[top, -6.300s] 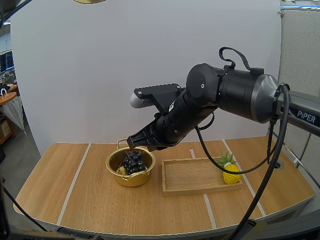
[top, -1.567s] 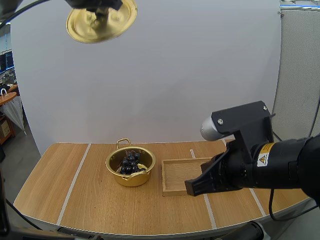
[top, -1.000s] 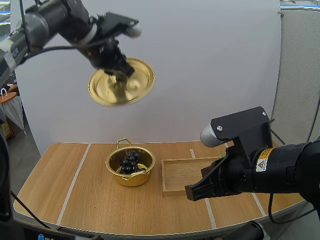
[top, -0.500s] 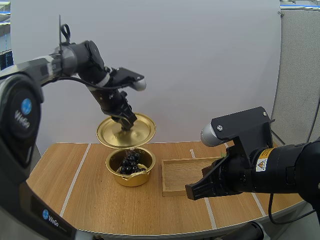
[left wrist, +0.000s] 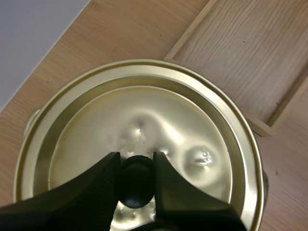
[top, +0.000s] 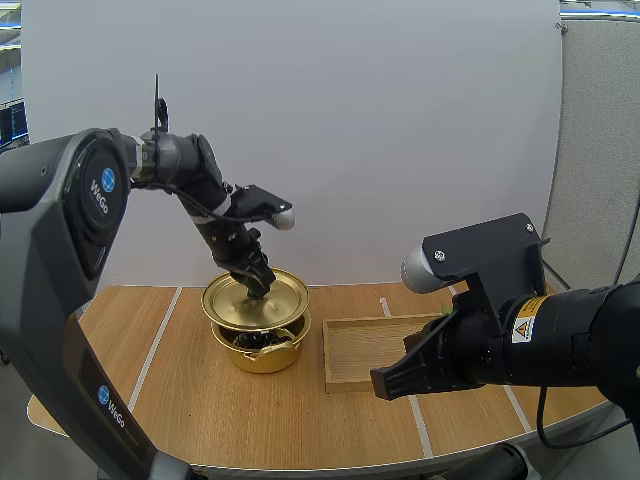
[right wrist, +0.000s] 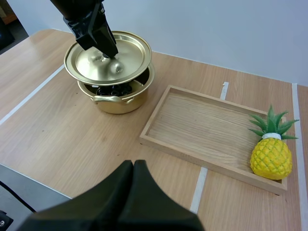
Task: Open the pot, put the grape inside, and close it
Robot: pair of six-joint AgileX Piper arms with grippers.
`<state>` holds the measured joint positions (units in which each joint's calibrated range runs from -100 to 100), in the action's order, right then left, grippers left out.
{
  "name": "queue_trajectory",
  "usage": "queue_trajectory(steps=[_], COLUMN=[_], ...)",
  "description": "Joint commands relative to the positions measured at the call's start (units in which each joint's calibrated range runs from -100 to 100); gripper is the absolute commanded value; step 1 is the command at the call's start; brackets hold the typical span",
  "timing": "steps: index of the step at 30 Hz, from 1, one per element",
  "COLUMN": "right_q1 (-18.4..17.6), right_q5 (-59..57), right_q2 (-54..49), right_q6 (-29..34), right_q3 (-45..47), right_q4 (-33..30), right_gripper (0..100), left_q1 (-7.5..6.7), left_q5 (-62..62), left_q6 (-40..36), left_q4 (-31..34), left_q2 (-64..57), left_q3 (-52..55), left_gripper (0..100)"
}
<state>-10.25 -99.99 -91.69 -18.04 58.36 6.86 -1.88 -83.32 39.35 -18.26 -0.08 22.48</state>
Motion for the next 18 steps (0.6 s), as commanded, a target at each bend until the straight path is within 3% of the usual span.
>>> queue_trajectory(steps=[1, 18], right_q1=[0.2, 0.8], right_q5=[0.0, 0.0], right_q2=[-0.5, -0.5], right_q6=[-0.6, -0.6], right_q3=[0.3, 0.3], right_q4=[0.1, 0.1], right_gripper=[0, 0], left_q1=[-0.17, -0.17], left_q5=[5.1, 7.0], left_q6=[1.6, 3.8], left_q4=[-1.9, -4.2], left_q2=[0.6, 6.1], left_q3=[0.6, 2.4], left_gripper=[0, 0])
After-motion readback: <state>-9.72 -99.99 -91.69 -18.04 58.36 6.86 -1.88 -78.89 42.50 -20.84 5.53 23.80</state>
